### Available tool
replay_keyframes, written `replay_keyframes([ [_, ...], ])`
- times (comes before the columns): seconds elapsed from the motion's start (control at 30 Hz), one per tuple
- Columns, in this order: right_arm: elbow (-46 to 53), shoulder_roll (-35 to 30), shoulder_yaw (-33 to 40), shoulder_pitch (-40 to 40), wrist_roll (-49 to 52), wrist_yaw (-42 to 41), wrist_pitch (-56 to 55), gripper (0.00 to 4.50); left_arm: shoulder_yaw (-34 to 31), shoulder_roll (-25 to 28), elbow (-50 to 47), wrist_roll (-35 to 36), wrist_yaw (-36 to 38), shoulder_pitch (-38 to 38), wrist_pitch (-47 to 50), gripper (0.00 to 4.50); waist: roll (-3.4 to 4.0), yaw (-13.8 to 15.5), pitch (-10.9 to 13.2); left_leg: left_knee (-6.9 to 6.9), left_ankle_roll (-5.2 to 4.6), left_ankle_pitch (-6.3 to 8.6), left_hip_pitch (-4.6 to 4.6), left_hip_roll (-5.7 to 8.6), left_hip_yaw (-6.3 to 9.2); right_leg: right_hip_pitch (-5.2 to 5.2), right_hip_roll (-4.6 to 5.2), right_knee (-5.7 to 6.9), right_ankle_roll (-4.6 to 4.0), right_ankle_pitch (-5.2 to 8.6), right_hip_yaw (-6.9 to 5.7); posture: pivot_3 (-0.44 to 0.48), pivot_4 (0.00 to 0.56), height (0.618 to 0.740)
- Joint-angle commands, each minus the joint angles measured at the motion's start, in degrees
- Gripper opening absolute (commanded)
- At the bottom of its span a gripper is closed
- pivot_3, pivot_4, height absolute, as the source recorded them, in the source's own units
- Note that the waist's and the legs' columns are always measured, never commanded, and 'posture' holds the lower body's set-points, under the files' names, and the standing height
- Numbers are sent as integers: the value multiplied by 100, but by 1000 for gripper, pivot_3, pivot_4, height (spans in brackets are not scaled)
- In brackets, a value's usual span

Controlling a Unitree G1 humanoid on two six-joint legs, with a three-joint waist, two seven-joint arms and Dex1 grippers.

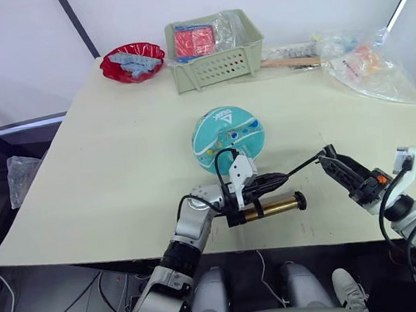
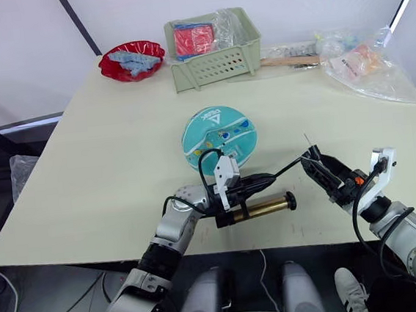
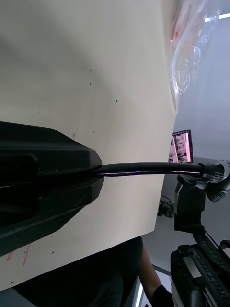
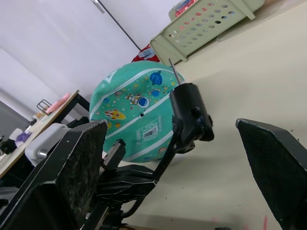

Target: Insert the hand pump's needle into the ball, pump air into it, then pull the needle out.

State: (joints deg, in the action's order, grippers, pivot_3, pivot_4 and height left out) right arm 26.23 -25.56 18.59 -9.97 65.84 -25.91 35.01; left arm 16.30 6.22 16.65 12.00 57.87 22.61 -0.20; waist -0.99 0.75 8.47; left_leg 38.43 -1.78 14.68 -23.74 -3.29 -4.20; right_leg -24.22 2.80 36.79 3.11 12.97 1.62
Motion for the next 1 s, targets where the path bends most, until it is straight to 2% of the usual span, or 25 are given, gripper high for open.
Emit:
replay_keyframes([
  [0.03,216,-67,157,-26,144,-93,-3,4500,4,-66,-149,142,77,-32,-60,31,0,-4,0,0,0,0,0,0,0,0,0,0,0,0,0,0,150,738],
  [0.1,214,-68,158,-25,134,-112,-14,4500,31,-68,-180,148,112,-74,-42,31,-1,-11,1,3,-11,6,0,31,-10,-38,-11,5,10,-10,87,0,150,738],
  [0.27,198,-60,161,-33,105,-174,-41,4500,37,-81,-201,140,144,-124,-28,31,-3,-28,1,21,-35,20,1,69,-11,-60,-17,5,55,-44,155,0,150,738],
  [0.97,3,12,110,56,-148,-258,-87,4500,38,-90,-139,125,228,-108,-59,31,-2,-51,1,56,-62,36,-6,73,5,-43,-17,6,55,-45,149,0,150,738],
  [1.0,-7,21,110,71,-157,-249,-90,4252,36,-93,-126,118,233,-106,-67,7,-2,-51,1,57,-62,36,-6,73,7,-42,-17,6,55,-45,148,0,150,738],
])
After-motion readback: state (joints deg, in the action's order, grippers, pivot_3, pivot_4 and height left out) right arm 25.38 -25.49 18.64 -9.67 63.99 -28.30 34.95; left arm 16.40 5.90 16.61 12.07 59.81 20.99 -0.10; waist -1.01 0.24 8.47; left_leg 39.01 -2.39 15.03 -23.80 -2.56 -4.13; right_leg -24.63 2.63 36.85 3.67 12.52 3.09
